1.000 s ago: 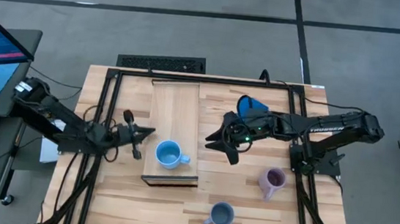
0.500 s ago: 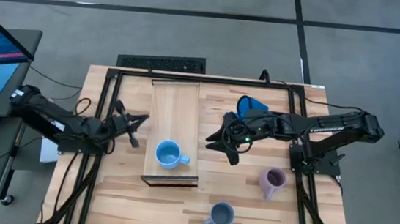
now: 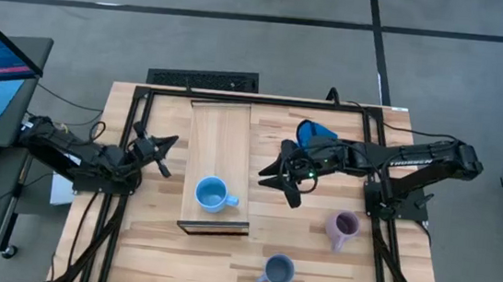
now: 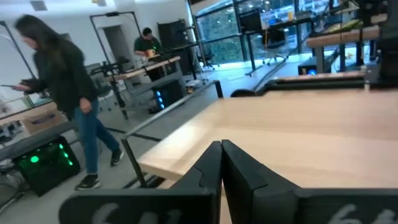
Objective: Stack small to large cups/mugs on shelf
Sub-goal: Put the blue mug on the shelf
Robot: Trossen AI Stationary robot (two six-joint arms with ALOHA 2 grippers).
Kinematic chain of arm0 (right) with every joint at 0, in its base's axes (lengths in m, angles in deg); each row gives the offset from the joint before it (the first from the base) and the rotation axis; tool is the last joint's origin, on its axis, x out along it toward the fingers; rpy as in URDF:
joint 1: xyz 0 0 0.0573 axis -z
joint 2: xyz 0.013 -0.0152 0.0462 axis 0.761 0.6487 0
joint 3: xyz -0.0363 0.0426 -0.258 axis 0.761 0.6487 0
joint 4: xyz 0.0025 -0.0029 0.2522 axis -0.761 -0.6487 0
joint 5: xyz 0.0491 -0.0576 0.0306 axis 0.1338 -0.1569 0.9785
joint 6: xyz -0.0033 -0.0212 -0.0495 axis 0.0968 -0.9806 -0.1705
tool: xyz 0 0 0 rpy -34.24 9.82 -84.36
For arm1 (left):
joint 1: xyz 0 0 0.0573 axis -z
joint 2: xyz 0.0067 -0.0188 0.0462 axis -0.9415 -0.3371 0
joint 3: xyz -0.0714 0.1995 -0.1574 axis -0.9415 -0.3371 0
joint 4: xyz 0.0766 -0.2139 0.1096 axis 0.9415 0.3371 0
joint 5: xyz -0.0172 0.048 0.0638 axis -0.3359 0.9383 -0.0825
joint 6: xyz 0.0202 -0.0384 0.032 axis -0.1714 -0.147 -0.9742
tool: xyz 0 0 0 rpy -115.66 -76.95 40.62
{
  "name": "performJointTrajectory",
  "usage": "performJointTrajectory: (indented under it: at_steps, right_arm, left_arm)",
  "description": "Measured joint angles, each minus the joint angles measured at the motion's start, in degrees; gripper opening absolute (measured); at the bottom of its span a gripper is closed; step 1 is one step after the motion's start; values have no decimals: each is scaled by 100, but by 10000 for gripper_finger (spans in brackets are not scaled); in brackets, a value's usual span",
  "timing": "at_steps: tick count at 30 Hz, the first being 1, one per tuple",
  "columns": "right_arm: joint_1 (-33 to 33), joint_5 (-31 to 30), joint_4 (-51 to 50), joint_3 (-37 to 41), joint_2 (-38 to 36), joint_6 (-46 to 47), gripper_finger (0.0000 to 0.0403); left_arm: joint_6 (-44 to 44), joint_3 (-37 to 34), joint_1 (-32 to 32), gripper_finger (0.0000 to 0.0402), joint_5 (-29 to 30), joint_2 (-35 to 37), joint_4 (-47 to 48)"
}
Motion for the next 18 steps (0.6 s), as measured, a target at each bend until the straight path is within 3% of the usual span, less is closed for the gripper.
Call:
performJointTrajectory:
  at_steps: [8,18]
  right_arm:
    - [-650,-74,-37,0,0,-629,153]
    - [-1774,-1509,-695,-6,390,-175,122]
  left_arm:
    - [-83,0,2,0,7,-2,90]
    - [-49,0,2,0,21,-4,480]
